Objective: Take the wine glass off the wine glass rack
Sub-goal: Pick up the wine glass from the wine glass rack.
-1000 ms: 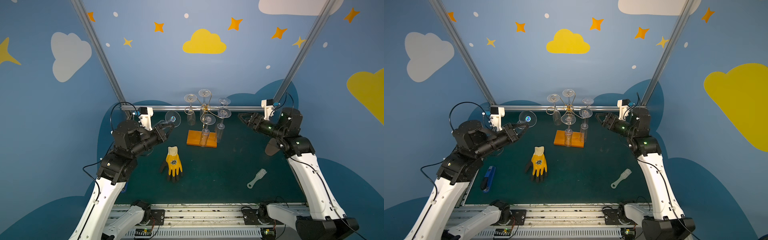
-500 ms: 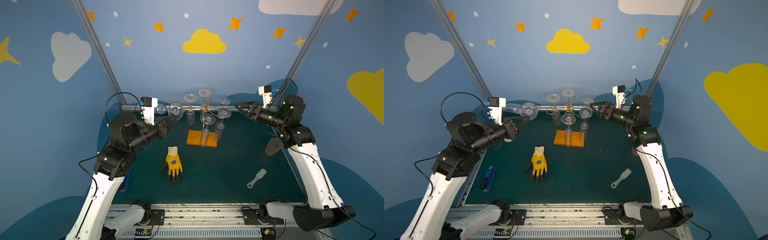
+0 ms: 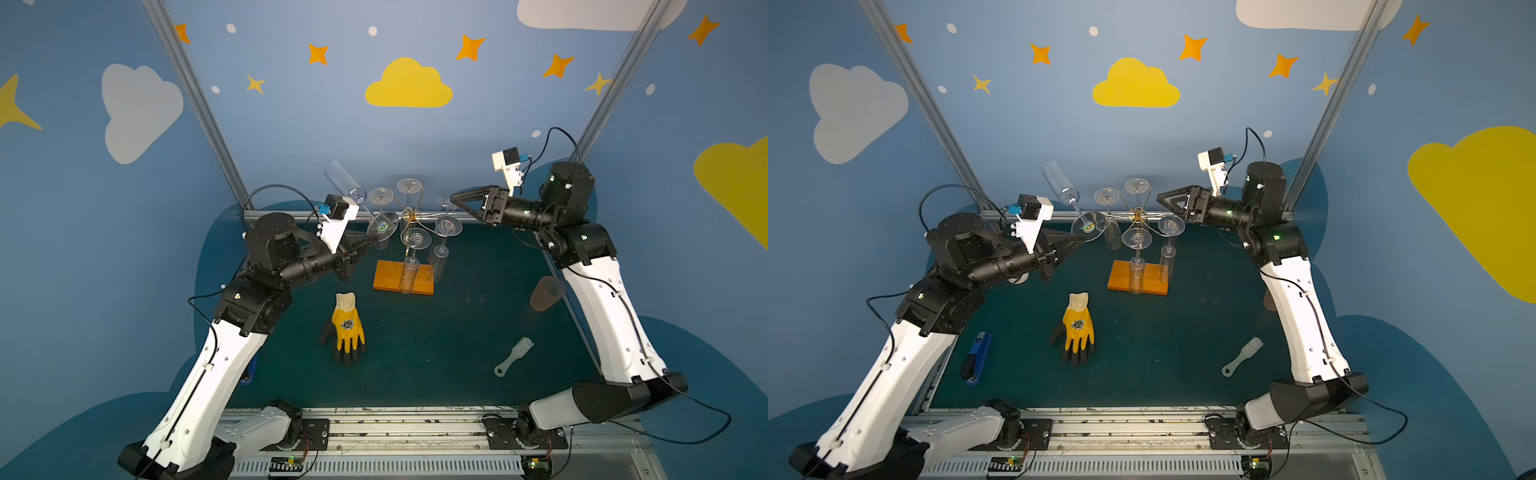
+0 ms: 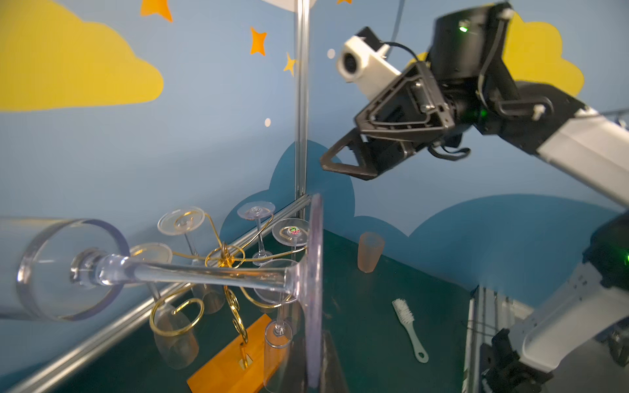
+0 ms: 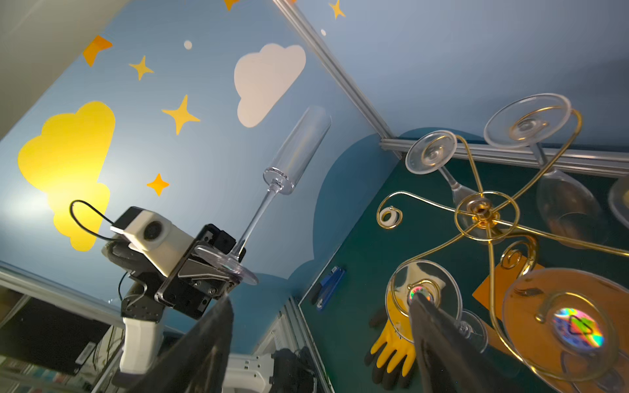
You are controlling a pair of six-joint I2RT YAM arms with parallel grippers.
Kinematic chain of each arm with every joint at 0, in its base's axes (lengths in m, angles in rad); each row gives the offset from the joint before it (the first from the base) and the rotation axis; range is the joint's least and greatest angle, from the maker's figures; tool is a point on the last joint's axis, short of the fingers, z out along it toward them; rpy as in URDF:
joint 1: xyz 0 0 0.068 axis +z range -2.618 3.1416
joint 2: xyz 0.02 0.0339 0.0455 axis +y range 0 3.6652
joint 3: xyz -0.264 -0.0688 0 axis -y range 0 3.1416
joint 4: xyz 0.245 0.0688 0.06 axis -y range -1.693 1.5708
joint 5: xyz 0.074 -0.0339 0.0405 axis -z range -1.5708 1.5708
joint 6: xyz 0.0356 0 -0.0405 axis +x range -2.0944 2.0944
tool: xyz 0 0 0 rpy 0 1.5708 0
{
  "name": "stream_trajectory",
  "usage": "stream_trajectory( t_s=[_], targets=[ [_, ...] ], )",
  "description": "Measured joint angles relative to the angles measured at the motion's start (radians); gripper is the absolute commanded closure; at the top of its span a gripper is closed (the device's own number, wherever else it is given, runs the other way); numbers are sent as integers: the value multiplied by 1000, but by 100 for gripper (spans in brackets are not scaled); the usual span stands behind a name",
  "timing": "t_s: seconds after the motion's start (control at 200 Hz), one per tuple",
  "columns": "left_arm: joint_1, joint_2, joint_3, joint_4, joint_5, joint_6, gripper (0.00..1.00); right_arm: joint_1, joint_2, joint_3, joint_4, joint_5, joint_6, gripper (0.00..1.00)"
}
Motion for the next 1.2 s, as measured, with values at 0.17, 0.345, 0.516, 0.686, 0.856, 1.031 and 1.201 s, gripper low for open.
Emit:
stream_trajectory(
  t_s=[0.17,0.345,0.516,0.686,0.856,1.031,1.201],
  targets=[
    [-48,14,-8,9,30,165,97,43,39,47,-53,-43,-28,24],
    [-87,45,-19,6,37,299,97,83,62,51,-90,-69,-46,25],
    [-125,75,-22,-15,16,404,97,110,66,50,-98,-84,-56,29],
    [-167,77,-35,-23,-33,488,97,130,65,39,-113,-85,-73,33],
    [-193,77,-53,-31,-80,551,97,159,65,-1,-145,-70,-100,39],
    [-209,77,-60,-35,-125,599,97,184,54,-40,-172,-31,-118,44],
    [-224,76,-105,-29,-160,630,97,196,33,-71,-178,-10,-120,50]
  ],
)
